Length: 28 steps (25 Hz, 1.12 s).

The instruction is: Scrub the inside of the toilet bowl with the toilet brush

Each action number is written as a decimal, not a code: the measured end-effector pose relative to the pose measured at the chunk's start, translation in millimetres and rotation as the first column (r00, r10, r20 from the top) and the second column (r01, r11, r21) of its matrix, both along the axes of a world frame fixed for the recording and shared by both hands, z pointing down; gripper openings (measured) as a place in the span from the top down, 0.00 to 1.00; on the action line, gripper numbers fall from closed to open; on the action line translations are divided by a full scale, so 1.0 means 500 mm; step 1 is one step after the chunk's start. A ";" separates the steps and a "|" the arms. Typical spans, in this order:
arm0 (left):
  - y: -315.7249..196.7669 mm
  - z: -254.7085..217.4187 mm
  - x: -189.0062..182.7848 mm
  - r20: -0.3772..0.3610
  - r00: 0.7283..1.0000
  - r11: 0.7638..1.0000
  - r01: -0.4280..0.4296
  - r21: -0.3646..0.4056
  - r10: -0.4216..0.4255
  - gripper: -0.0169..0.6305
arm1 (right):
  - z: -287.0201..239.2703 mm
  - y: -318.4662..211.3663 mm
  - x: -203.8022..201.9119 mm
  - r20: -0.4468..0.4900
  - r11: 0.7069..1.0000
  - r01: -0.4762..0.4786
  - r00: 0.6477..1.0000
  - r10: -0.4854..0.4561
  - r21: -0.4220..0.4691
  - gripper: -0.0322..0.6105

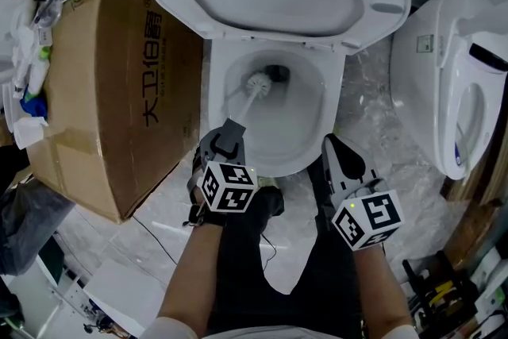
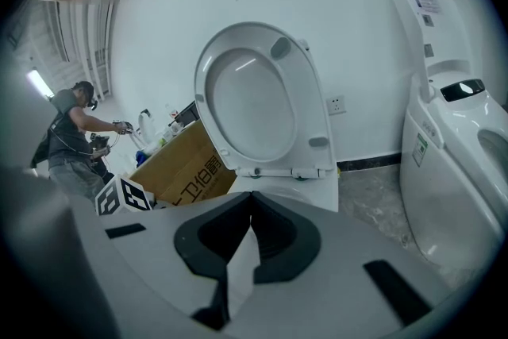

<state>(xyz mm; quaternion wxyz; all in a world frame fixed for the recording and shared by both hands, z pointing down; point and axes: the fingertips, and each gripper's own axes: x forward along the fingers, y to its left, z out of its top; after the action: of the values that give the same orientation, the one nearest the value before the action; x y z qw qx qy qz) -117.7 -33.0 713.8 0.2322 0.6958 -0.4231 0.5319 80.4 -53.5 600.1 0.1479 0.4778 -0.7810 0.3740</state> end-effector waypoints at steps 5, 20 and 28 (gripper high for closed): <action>-0.045 0.012 0.021 -0.036 0.999 1.000 0.019 0.016 -0.018 0.74 | 0.005 -0.020 -0.006 0.006 1.000 -0.002 1.000 0.001 0.012 0.93; -0.053 0.015 0.141 -0.113 0.994 1.000 -0.004 0.018 0.006 0.74 | 0.017 -0.037 0.002 0.013 1.000 -0.022 1.000 0.021 0.012 0.93; 0.025 0.003 0.147 -0.121 0.990 0.997 -0.076 -0.011 0.075 0.74 | 0.008 0.003 0.010 -0.002 0.999 -0.033 0.999 0.033 -0.014 0.93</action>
<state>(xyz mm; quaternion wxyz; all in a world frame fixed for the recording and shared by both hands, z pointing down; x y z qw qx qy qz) -44.2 -20.6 715.5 0.2422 0.7403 -0.3776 0.5007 85.6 -51.9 604.0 0.1460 0.4897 -0.7702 0.3816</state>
